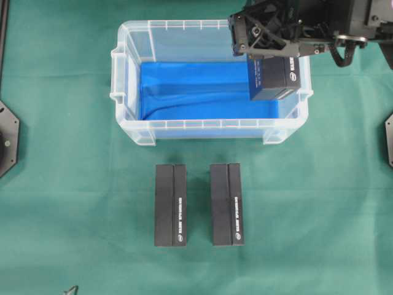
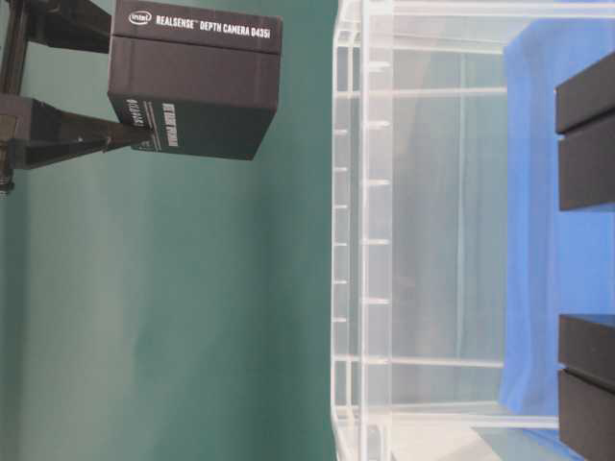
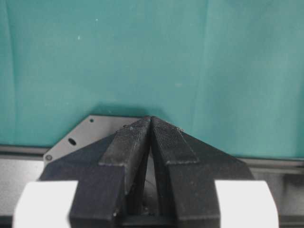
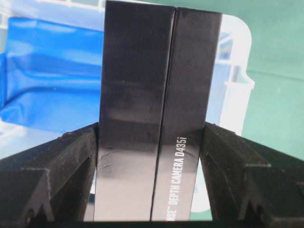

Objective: Take the box out of the case with the right arm.
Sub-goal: 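Carry the held box out of the bin toward the front right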

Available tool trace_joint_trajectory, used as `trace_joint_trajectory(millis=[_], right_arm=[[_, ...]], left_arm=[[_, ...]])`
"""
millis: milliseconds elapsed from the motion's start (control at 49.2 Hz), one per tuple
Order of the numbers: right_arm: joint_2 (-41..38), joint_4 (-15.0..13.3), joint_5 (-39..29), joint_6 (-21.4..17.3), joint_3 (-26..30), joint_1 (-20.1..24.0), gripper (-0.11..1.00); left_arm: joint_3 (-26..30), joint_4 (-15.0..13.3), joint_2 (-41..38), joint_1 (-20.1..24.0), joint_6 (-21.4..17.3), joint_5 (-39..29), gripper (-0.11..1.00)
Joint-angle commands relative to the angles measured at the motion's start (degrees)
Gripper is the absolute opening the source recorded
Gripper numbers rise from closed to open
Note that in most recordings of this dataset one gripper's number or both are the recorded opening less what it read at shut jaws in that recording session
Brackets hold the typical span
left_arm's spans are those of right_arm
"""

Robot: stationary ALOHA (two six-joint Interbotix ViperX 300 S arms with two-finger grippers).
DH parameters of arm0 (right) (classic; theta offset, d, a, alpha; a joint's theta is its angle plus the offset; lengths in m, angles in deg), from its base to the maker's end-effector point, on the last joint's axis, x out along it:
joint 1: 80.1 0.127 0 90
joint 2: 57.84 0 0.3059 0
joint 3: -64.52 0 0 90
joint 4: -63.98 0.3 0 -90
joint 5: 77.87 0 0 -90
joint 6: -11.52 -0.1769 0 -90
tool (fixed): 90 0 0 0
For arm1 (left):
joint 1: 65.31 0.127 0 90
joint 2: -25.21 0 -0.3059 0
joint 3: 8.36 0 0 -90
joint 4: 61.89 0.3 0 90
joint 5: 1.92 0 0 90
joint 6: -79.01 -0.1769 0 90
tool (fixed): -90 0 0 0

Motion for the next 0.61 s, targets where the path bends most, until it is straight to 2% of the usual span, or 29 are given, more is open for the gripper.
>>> trace_joint_trajectory(millis=[0, 183, 366, 589], right_arm=[[1.76, -0.44, 0.00, 0.09, 1.67, 0.26, 0.67], [1.76, -0.18, -0.18, -0.18, 1.67, 1.49, 0.67], [1.76, -0.18, -1.85, -1.05, 1.67, 4.66, 0.67], [1.67, 0.00, -3.60, -5.98, 1.67, 11.51, 0.67]], left_arm=[[0.53, 0.18, -0.18, -0.26, -0.09, 0.26, 0.02], [0.53, 0.18, -0.18, -0.18, -0.09, 0.26, 0.02], [0.53, 0.18, -0.18, -0.26, -0.09, 0.26, 0.02], [0.53, 0.18, -0.26, -0.18, -0.09, 0.26, 0.02]])
